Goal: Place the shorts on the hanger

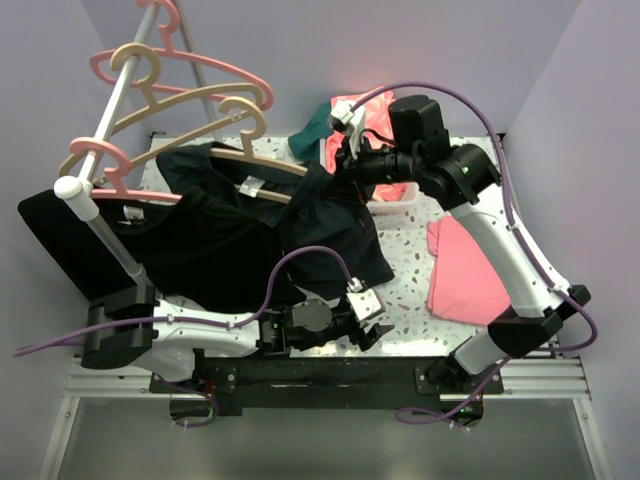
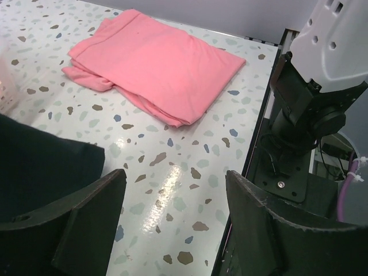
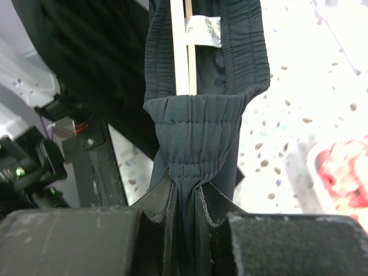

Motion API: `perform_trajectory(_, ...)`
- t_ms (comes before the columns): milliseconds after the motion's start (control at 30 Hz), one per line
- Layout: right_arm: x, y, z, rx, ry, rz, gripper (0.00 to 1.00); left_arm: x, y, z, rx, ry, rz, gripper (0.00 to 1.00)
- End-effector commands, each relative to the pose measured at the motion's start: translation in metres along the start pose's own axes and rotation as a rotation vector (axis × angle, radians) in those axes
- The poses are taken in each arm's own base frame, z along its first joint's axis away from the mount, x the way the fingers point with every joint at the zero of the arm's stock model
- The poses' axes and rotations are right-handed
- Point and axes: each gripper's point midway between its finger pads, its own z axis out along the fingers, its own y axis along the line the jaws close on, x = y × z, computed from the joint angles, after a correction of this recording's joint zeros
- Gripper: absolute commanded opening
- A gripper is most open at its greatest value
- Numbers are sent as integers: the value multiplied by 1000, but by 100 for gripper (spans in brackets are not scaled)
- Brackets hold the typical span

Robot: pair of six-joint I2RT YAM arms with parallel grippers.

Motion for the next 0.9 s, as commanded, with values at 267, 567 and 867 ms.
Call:
perform_trajectory(267, -88, 9, 17, -81, -196, -169, 0, -18, -11, 16, 36, -68, 9, 73)
perform_trajectory(567, -108, 30, 35, -132, -239, -183, 0, -3, -12, 4, 39, -32, -22, 73)
perform_trajectory(867, -124, 46, 49, -187, -297, -191, 0, -4, -14, 2, 44, -24, -15, 73)
